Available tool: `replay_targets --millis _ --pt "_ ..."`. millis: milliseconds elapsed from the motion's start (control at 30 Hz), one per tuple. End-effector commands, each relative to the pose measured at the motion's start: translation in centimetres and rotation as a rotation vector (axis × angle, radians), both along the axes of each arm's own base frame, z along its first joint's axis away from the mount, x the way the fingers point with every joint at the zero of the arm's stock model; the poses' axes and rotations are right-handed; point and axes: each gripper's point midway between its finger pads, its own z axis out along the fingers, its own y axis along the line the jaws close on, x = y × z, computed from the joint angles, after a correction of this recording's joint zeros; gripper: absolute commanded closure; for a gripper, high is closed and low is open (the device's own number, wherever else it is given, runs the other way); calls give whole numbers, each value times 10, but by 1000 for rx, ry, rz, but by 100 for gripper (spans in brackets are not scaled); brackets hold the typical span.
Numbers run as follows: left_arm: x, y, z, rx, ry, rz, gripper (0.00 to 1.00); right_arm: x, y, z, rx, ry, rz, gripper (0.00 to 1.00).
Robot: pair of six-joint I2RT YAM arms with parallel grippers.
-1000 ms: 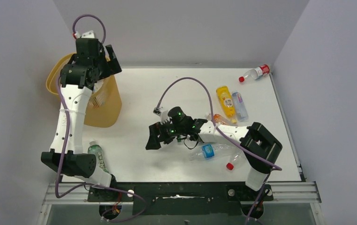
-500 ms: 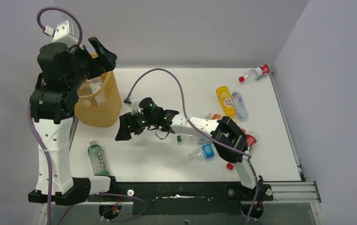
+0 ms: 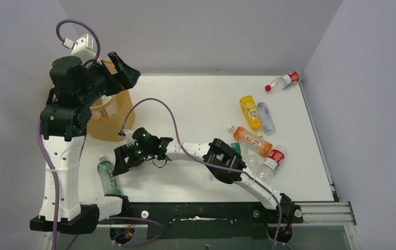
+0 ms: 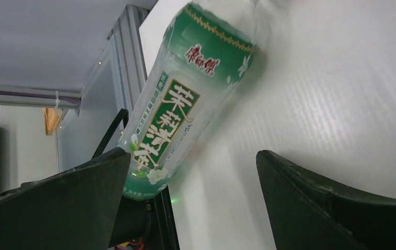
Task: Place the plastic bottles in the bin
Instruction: Adjust the plastic bottle at the corner of the board.
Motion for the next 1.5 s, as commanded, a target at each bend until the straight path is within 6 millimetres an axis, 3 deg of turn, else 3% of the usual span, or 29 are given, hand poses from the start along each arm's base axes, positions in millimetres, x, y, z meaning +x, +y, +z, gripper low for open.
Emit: replay_targets --millis 0,133,333,500,667,767,900,1133,1300,1467 --pt "-14 -5 25 -23 -109 -41 10 -17 16 40 97 -16 24 2" --pt "-19 -5 16 -18 -90 -43 10 -20 6 28 65 2 0 2" --pt "-36 3 -17 -38 40 11 10 -7 -32 49 55 -36 -86 2" --pt "-47 7 -50 -108 139 79 10 23 -100 51 -23 -8 -241 2" --pt "-66 16 -89 -161 260 170 10 31 -167 59 -63 -17 -341 2" --pt "-78 21 -110 -189 329 227 10 32 -188 79 -52 -59 -354 2" --pt "-89 33 -141 -181 451 331 10 41 -216 89 -24 -64 -382 2" --pt "-113 55 -220 -136 720 545 10 53 -248 101 31 -91 -381 2" --pt "-130 77 -249 -85 816 715 10 55 -261 107 66 -105 -373 2" --pt "-123 75 -302 -44 960 744 9 52 -277 109 91 -109 -364 2"
